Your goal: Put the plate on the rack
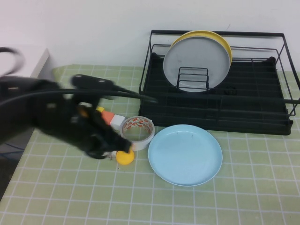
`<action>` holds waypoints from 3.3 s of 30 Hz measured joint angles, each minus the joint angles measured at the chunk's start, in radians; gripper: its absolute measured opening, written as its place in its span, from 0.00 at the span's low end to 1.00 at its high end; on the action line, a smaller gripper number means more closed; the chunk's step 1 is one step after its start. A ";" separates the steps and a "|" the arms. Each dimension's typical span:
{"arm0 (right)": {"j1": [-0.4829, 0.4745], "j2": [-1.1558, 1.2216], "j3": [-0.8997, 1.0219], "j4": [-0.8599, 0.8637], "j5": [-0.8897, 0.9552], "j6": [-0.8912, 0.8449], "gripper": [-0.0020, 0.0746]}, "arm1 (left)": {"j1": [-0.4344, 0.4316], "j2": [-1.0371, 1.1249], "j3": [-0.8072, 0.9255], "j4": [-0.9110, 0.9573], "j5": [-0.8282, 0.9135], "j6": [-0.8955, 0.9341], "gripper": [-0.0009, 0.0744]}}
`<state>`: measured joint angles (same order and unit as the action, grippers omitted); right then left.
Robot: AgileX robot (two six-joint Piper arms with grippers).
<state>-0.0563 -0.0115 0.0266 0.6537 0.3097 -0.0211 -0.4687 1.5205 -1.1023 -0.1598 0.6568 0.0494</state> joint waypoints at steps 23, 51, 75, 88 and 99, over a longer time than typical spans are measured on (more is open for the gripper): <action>0.000 0.000 0.000 0.006 0.014 -0.041 0.03 | -0.055 0.504 -0.317 -0.160 -0.042 -0.221 0.65; 0.000 0.000 0.000 0.006 0.012 -0.074 0.03 | -0.070 0.714 -0.438 -0.132 -0.101 -0.195 0.08; 0.000 0.203 -0.085 0.171 0.114 -0.144 0.35 | 0.058 0.247 0.069 -1.310 -0.172 0.970 0.02; 0.000 0.901 -0.550 0.623 0.337 -1.035 0.64 | 0.058 0.018 0.343 -1.538 -0.182 1.321 0.02; 0.000 1.480 -0.904 0.706 0.726 -1.403 0.64 | 0.058 0.014 0.343 -1.538 -0.113 1.358 0.02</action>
<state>-0.0563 1.4690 -0.8769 1.3600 1.0361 -1.4239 -0.4111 1.5350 -0.7595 -1.6975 0.5433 1.4073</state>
